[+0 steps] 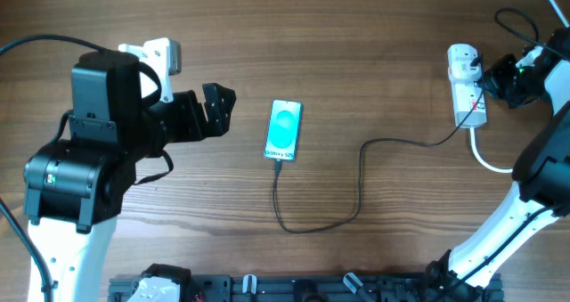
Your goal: Plug charger to phone and switch on socket
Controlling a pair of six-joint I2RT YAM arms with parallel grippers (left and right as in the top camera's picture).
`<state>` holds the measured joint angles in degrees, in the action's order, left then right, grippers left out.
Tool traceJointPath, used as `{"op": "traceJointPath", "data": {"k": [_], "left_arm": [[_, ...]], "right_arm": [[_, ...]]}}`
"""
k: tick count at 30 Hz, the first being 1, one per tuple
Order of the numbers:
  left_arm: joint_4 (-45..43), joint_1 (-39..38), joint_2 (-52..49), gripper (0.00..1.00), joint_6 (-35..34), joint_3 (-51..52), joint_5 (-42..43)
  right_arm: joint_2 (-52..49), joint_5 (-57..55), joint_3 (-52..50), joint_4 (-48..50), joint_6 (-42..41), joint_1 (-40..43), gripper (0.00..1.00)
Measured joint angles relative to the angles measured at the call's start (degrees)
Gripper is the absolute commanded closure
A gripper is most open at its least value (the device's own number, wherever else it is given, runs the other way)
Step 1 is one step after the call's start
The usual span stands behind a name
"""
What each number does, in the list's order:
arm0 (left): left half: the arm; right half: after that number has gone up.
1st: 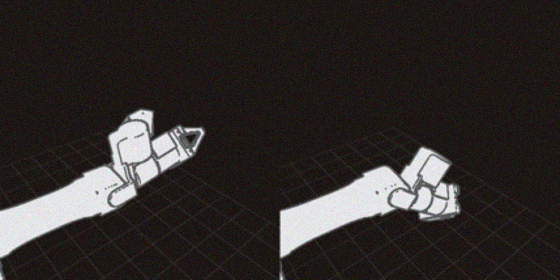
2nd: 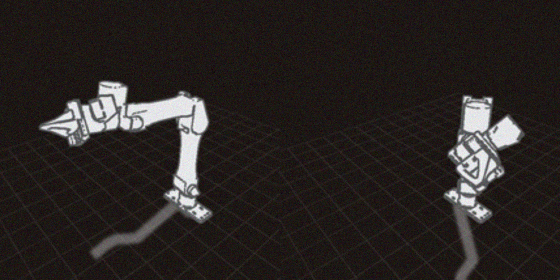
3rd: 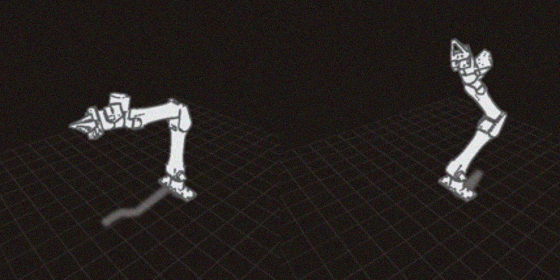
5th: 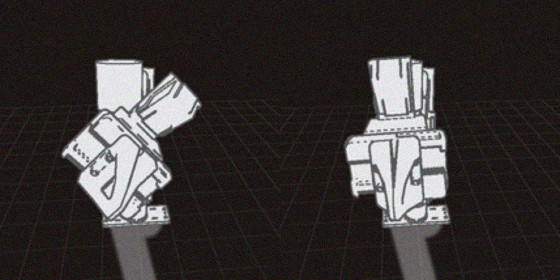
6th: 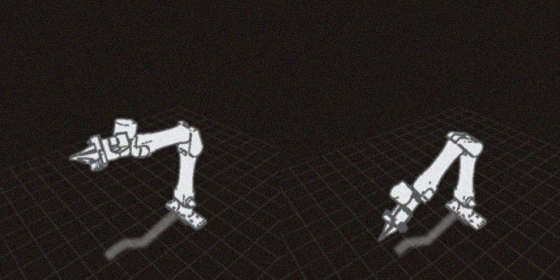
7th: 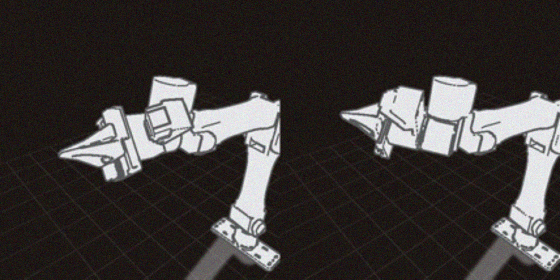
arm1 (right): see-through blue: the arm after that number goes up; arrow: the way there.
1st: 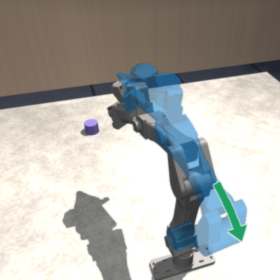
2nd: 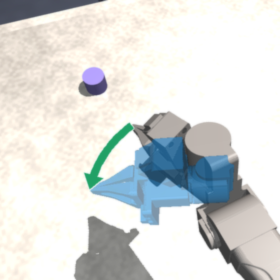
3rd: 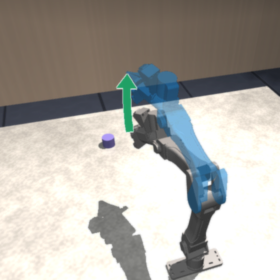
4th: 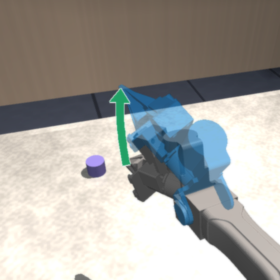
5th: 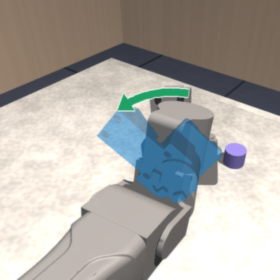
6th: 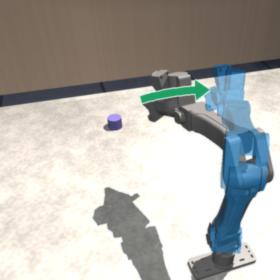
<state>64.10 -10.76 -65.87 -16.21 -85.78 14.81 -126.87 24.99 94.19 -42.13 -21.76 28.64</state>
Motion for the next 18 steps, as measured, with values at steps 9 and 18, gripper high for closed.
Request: {"op": "traceJointPath", "data": {"k": [9,18], "left_arm": [[0.0,0.0,0.0,0.0,0.0,0.0,0.0],[0.0,0.0,0.0,0.0,0.0,0.0,0.0]], "right_arm": [[0.0,0.0,0.0,-1.3,1.0,-0.3,0.96],[0.3,-2.5,0.2,-0.7,0.1,-1.3,0.96]]}}
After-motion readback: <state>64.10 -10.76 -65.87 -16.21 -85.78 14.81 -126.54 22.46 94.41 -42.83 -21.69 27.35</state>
